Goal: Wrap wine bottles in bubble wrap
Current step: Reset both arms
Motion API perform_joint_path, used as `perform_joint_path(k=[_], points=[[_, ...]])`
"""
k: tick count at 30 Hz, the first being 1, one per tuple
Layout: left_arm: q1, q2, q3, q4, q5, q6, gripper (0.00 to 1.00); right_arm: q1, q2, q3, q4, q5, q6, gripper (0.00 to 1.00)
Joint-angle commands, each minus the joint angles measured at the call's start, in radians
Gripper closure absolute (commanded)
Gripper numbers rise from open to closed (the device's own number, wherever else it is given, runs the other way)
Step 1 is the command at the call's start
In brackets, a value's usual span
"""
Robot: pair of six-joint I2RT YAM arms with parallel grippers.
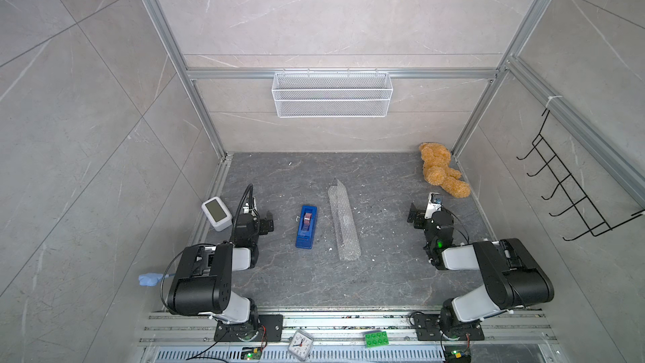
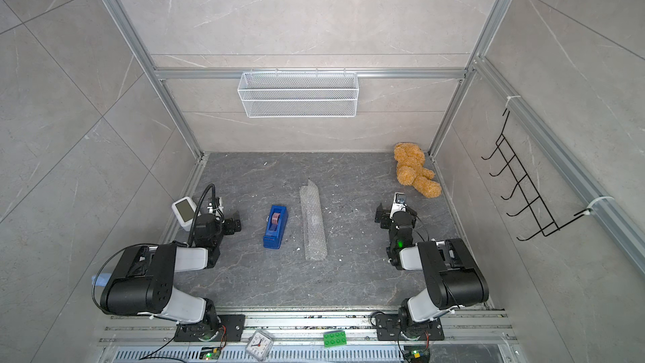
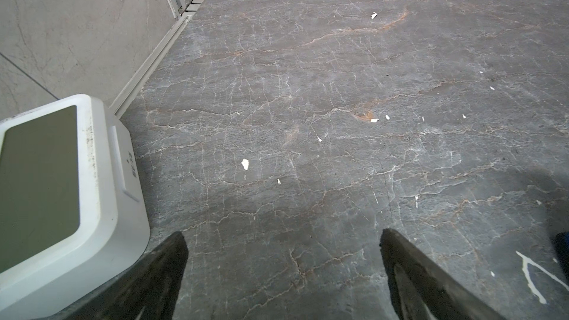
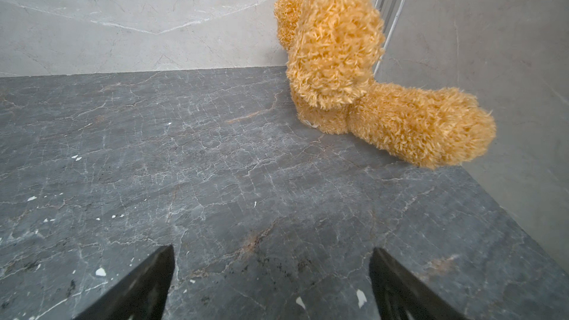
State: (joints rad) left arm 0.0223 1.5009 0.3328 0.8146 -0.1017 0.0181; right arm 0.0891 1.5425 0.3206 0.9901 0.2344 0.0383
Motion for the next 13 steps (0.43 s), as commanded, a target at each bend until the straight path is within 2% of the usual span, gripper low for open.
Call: perform_joint_path(k=[1, 13], points=[[0.004, -0.004, 0.026, 0.026, 0.011, -0.015, 0.0, -0.001, -0.014, 0.005, -0.018, -0.009, 0.016, 0.0], [0.004, -0.005, 0.026, 0.026, 0.01, -0.015, 0.0, 0.004, -0.013, 0.005, -0.015, -0.029, -0.001, 0.0]])
